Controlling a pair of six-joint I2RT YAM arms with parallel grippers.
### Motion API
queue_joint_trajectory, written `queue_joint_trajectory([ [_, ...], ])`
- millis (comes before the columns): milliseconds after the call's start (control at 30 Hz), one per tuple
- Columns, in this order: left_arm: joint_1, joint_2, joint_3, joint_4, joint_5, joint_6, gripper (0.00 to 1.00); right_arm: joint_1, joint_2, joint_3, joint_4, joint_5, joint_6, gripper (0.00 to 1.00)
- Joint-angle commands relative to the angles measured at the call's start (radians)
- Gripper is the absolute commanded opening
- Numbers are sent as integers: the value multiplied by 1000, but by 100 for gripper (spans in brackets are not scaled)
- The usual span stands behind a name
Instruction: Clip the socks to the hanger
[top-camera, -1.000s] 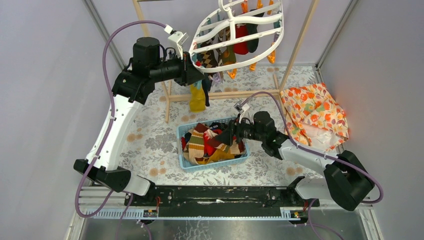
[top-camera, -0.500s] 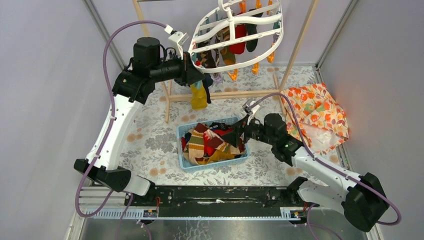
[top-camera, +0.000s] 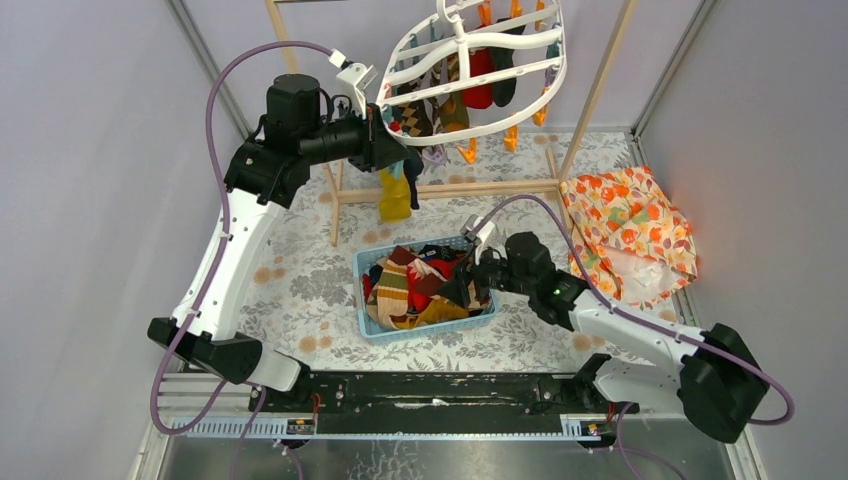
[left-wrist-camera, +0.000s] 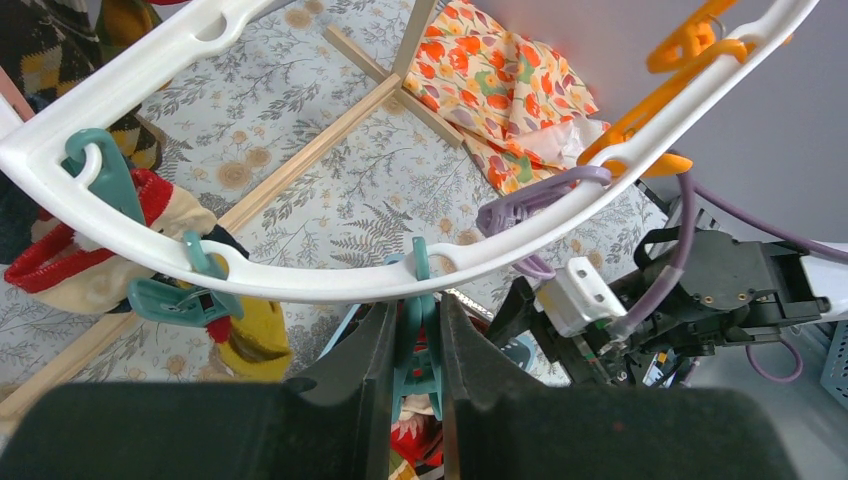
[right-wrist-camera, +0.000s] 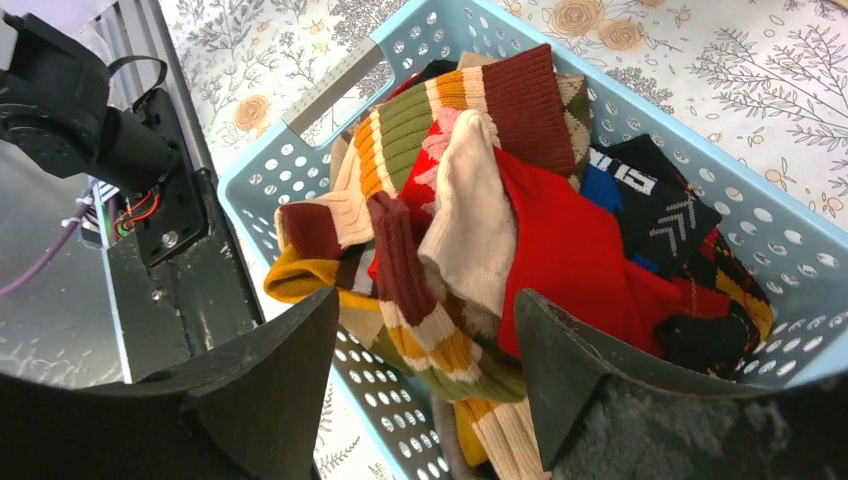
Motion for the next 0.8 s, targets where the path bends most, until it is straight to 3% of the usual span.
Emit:
queue_joint_trajectory([
  [0,6,6,32,-41,32,28,2,6,62,92,33,-35,-63,70],
  [167,8,5,33,-40,35,32,2,6,124,148,14,-96,-96,59],
  [400,10,5,38,-50,36,44,2,5,136,183,-54,-138,-106,24],
  [467,11,5,36,-50,37,46,2,5,111,183,-92,-121,-110,20],
  [567,12,6,37,-50,41,46,2,5,75,171,-125,-100,-137,22],
  [600,12,6,36,-50,42,46,2,5,68,167,-126,-100,-138,30],
  [633,12,8,35,-50,43,45,2,5,67,162,-126,-103,-138,45],
  [667,12,9,35,-50,45,43,2,4,70,157,-122,-106,-138,52],
  [767,12,7,36,-50,49,40,2,4,88,143,-101,-119,-133,59],
])
